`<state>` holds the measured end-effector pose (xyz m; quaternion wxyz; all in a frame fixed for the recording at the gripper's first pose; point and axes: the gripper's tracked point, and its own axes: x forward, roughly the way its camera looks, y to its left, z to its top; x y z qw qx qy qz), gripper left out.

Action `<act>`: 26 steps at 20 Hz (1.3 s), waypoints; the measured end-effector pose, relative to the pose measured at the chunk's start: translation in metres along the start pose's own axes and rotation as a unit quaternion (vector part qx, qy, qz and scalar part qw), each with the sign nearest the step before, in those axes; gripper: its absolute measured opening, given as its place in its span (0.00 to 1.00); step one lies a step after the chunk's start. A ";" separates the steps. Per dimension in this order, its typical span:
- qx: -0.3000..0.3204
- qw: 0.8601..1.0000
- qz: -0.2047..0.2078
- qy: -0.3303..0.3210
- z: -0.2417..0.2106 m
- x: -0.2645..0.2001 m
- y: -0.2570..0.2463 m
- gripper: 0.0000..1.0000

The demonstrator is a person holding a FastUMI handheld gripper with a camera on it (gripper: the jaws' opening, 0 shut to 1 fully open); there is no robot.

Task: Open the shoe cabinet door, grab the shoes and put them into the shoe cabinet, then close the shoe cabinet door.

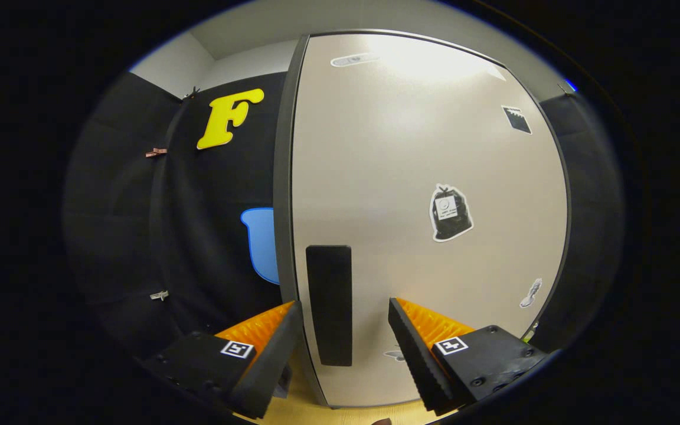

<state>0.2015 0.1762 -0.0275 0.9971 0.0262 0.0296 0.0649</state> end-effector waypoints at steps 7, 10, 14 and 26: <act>0.012 1.000 -0.005 -0.014 0.002 0.007 0.006 0.40; 0.002 1.000 0.004 -0.008 0.002 0.002 0.007 0.31; 0.007 1.000 0.018 -0.007 0.001 -0.010 0.007 0.22; 0.019 0.996 0.088 -0.005 0.003 -0.111 -0.015 0.21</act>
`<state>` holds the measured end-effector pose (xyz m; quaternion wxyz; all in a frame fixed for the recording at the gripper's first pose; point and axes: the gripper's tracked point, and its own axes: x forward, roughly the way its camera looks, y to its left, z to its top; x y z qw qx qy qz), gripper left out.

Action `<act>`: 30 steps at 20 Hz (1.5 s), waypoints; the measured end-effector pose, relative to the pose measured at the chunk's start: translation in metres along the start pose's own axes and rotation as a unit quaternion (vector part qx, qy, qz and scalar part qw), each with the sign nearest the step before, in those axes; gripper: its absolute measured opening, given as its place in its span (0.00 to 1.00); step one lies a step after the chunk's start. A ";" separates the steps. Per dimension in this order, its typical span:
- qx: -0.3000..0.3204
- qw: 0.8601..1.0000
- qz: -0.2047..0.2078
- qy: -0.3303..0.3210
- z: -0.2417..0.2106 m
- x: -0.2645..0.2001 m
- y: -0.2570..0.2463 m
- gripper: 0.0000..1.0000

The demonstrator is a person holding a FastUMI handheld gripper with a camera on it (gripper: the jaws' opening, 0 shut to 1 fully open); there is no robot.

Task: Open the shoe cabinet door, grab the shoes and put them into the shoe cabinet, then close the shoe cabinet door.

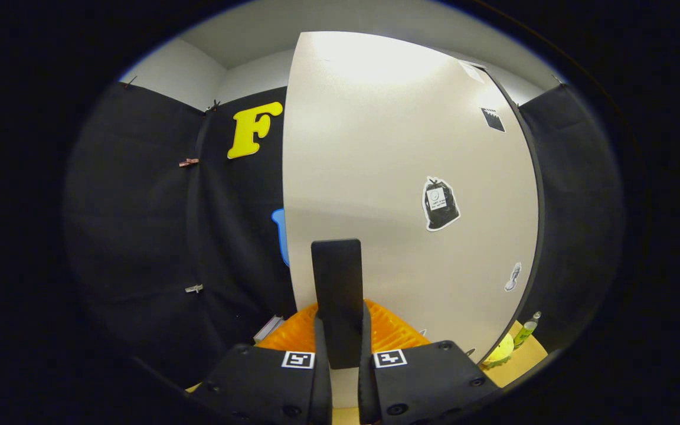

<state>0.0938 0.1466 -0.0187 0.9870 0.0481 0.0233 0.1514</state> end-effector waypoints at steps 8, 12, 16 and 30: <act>0.009 1.000 0.019 -0.001 0.005 -0.063 -0.030 0.21; 0.008 1.000 0.015 -0.002 0.008 -0.090 -0.052 0.21; -0.002 1.000 0.003 0.003 0.010 -0.112 -0.074 0.21; 0.006 0.996 -0.084 0.022 0.006 -0.162 -0.159 0.19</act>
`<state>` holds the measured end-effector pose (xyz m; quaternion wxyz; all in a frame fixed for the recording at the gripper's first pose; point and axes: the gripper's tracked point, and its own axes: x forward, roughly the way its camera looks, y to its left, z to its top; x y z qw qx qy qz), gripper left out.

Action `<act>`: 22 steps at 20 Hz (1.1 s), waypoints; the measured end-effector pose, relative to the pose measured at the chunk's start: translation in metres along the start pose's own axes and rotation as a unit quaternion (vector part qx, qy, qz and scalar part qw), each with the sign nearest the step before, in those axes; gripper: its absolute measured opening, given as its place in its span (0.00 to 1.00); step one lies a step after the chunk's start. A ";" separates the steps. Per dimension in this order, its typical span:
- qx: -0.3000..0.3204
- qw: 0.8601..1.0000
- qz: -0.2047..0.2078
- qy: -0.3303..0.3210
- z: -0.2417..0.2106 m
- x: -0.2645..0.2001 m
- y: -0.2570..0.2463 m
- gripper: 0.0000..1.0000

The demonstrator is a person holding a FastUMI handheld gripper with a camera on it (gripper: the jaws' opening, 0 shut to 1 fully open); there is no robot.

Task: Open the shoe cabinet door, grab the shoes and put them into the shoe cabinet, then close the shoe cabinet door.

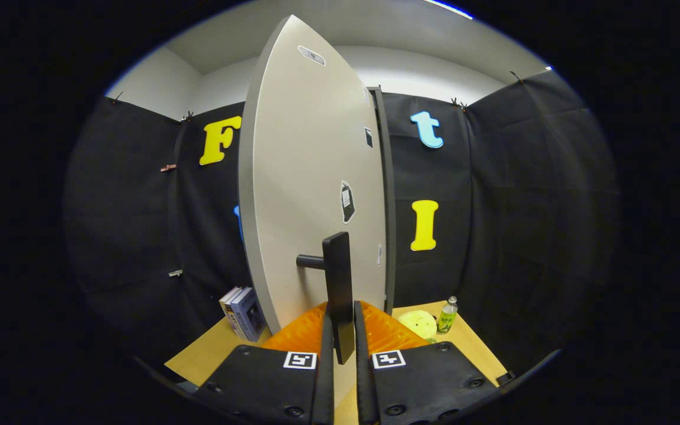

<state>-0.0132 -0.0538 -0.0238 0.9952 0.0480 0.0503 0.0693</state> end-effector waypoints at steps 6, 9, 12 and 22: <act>0.009 0.999 -0.048 -0.010 0.007 -0.003 -0.047 0.14; 0.015 0.997 -0.067 -0.020 0.015 -0.010 -0.066 0.14; 0.011 0.995 -0.092 -0.028 0.021 -0.011 -0.085 0.14; 0.008 0.993 -0.113 -0.034 0.023 -0.043 -0.098 0.17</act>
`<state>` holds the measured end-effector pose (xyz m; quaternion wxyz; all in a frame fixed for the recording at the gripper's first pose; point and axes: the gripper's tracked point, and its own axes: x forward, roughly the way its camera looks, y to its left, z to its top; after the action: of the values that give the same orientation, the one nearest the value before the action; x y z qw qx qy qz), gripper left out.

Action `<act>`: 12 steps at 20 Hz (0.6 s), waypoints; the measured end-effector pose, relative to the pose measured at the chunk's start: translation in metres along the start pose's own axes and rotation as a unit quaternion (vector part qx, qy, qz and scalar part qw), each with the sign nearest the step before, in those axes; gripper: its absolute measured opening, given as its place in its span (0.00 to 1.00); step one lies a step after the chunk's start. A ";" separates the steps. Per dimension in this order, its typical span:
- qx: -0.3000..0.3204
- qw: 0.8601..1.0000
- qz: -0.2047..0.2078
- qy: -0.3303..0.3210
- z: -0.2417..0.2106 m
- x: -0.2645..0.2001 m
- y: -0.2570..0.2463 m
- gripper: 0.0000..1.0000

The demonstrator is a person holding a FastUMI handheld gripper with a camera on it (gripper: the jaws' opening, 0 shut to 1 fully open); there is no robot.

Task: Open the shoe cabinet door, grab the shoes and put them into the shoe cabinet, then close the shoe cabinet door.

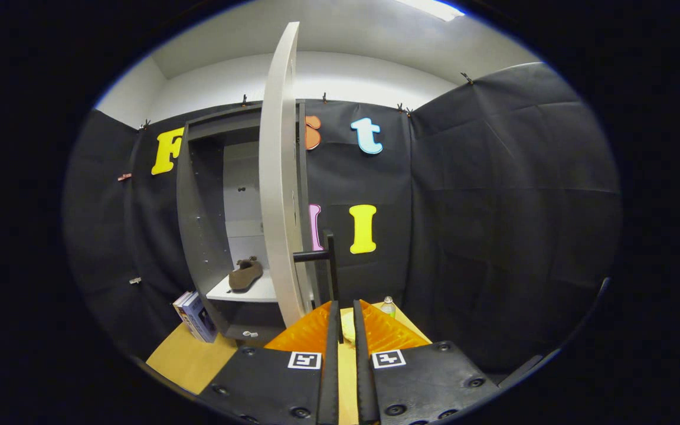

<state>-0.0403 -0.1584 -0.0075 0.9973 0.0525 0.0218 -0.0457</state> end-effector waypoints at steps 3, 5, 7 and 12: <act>0.003 1.000 -0.002 -0.008 0.006 -0.009 0.001 0.18; -0.006 1.000 0.015 -0.014 0.005 -0.026 0.019 0.26; -0.020 0.999 0.036 -0.017 -0.003 -0.036 0.037 0.49; -0.005 0.991 0.129 0.029 -0.061 -0.046 0.121 0.94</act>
<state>-0.0767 -0.0283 -0.0533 0.9941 0.0509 0.0443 0.0851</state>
